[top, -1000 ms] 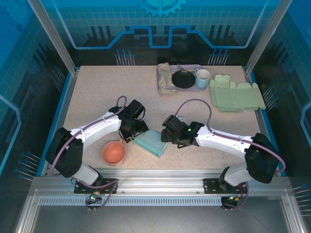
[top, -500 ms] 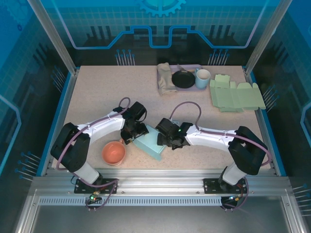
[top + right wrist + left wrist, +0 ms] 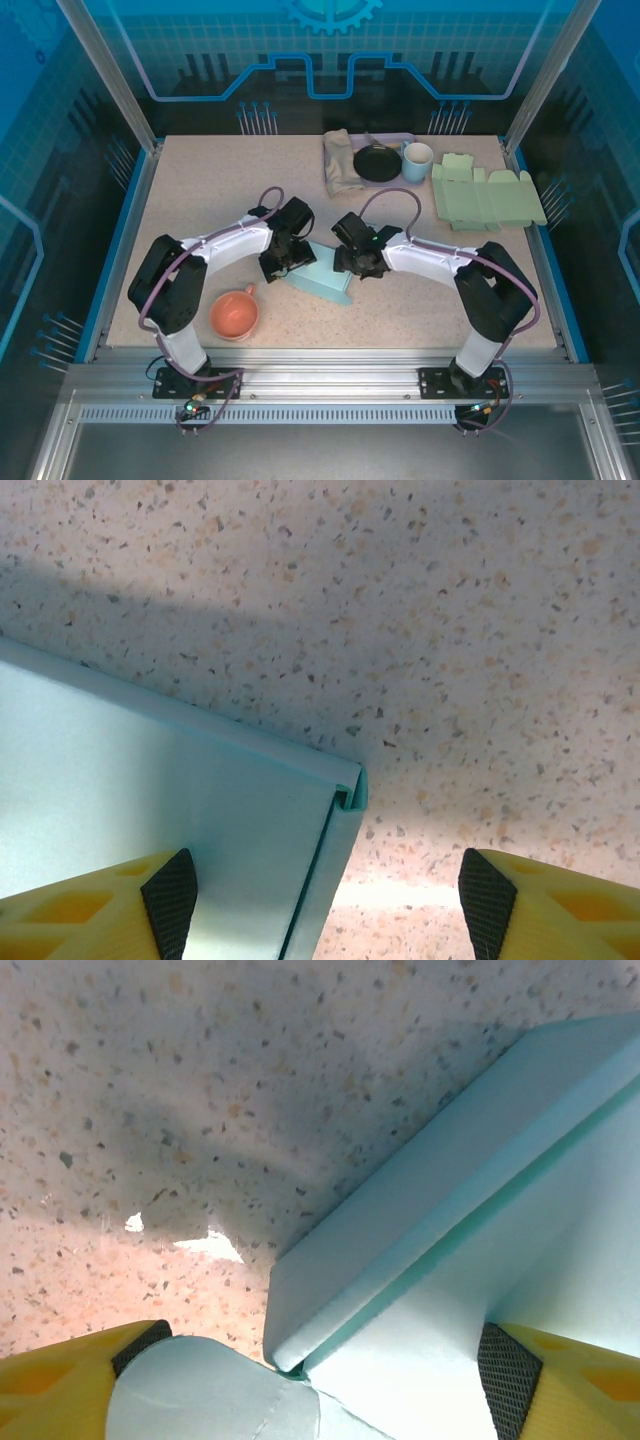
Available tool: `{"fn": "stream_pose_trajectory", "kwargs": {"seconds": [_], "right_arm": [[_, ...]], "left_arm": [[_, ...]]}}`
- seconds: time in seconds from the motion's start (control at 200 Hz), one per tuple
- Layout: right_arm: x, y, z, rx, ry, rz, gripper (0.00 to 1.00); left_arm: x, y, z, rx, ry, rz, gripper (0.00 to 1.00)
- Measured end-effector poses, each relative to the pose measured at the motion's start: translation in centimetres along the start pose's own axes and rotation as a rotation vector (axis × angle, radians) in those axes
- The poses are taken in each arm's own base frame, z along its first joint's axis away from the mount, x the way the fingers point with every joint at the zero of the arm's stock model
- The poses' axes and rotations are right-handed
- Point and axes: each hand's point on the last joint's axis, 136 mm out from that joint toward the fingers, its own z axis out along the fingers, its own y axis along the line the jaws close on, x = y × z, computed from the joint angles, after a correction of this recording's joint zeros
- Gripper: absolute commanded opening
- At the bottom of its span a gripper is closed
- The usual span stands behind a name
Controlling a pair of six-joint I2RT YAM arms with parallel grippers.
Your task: Fold the paper box
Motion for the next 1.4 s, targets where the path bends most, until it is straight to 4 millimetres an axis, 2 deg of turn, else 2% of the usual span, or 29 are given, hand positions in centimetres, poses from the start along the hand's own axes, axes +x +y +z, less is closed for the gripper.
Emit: {"fn": "stream_pose_trajectory", "kwargs": {"seconds": [0.155, 0.41, 0.59, 0.7, 0.845, 0.97, 1.155, 1.401], "right_arm": [[-0.7, -0.3, 0.2, -0.005, -0.011, 0.010, 0.72], [-0.9, 0.1, 0.5, -0.031, -0.016, 0.018, 0.72], [-0.9, 0.2, 0.6, -0.039, -0.016, 0.017, 0.72], [-0.9, 0.2, 0.6, -0.040, -0.016, 0.012, 0.72], [-1.1, 0.2, 0.7, -0.050, -0.010, -0.001, 0.71], [-1.2, 0.3, 0.8, -0.067, -0.009, -0.017, 0.71], [-1.2, 0.5, 0.9, -0.084, -0.007, -0.042, 0.71], [-1.3, 0.7, 1.0, -0.102, -0.010, -0.050, 0.71]], "left_arm": [[-0.4, -0.5, -0.9, 0.029, -0.024, 0.057, 0.84], [-0.8, -1.2, -5.5, 0.115, -0.100, 0.142, 0.87], [-1.3, -0.7, -6.1, 0.081, -0.127, 0.188, 0.90], [-1.2, -1.9, -5.5, 0.120, -0.108, 0.254, 0.91], [-1.1, -3.2, -2.7, 0.137, -0.061, 0.338, 0.99], [-1.6, -3.6, -1.2, 0.145, -0.050, 0.358, 0.99], [-2.4, -3.1, -0.3, 0.180, -0.042, 0.317, 0.99], [-2.2, -2.3, 0.3, 0.168, -0.021, 0.283, 0.99]]}}
